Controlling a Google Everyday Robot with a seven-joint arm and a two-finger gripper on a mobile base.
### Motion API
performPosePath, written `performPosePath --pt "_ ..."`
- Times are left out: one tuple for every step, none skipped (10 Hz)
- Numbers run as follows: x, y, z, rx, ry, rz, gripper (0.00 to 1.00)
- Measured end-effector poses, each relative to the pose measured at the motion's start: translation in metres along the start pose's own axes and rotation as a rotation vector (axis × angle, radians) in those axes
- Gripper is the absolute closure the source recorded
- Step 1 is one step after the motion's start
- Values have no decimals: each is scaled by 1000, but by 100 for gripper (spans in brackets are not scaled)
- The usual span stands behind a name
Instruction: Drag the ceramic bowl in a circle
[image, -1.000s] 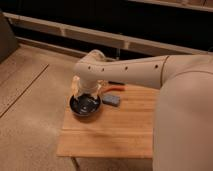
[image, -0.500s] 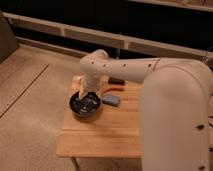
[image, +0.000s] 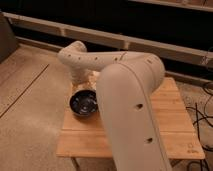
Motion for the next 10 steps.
performPosePath --pt "-8 9 4 -38 1 17 35" --pt "-14 16 8 -80 -2 38 35" --pt "-20 25 14 -145 -5 83 35" --pt "-22 30 18 -183 -5 109 35" --pt "-22 35 26 -219 5 131 35" --pt "-19 39 34 -239 20 140 35" --pt "-16 41 43 -252 38 147 35" --pt "-15 42 49 -262 50 152 35" --pt "-12 43 58 -264 77 143 35" --pt "-13 46 64 -260 93 125 35"
